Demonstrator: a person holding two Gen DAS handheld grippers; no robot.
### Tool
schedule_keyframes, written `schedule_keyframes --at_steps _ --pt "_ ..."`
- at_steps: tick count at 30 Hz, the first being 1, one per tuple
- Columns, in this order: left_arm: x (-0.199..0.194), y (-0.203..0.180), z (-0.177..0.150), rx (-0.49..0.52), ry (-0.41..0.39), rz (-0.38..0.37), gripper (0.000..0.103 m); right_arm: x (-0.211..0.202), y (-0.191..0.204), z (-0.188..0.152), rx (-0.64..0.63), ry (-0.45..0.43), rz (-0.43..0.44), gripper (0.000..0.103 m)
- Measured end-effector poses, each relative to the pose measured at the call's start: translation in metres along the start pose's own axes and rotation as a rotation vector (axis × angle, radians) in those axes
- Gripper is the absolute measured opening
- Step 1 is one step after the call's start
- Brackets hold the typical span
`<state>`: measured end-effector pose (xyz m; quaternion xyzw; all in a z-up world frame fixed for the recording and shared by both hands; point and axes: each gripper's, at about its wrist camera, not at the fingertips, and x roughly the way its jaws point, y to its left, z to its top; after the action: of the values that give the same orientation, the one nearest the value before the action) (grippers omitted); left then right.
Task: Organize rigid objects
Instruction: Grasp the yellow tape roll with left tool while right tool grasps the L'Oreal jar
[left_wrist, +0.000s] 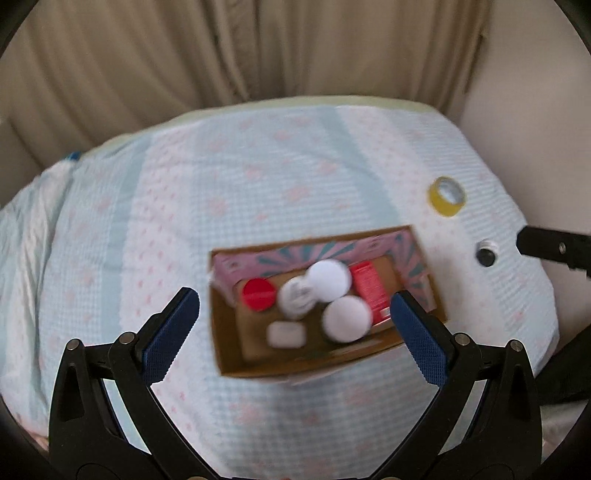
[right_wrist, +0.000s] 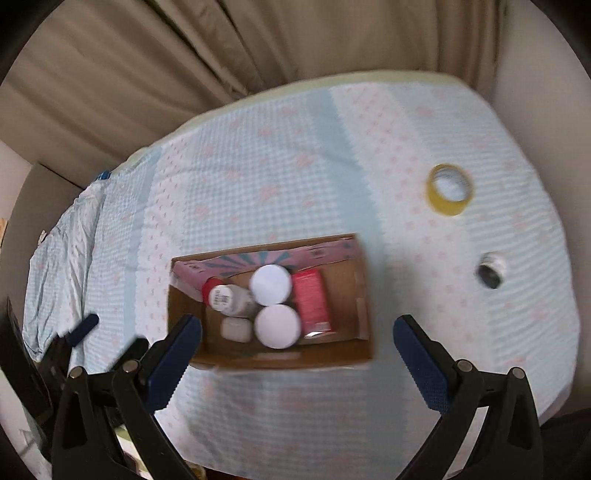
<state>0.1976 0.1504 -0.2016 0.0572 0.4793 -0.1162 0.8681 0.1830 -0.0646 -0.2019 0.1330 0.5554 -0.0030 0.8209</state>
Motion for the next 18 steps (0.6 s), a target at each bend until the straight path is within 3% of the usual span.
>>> schedule_keyframes --at_steps 5,8,13,18 --pt "-0.011 -0.068 0.030 0.052 -0.057 -0.020 0.103 -0.045 -0.054 -0.007 -0.026 -0.091 -0.096 0.103" --pt "-0.010 -0.109 0.047 0.052 -0.081 -0.026 0.103 -0.061 -0.093 -0.006 -0.050 -0.100 -0.128 0.103" --pt "0.012 -0.185 0.074 0.035 -0.085 -0.054 0.103 -0.068 -0.160 0.002 -0.103 -0.092 -0.130 0.103" --pt "0.055 -0.245 0.089 0.065 -0.065 -0.005 0.103 -0.055 -0.214 0.012 -0.183 -0.091 -0.082 0.103"
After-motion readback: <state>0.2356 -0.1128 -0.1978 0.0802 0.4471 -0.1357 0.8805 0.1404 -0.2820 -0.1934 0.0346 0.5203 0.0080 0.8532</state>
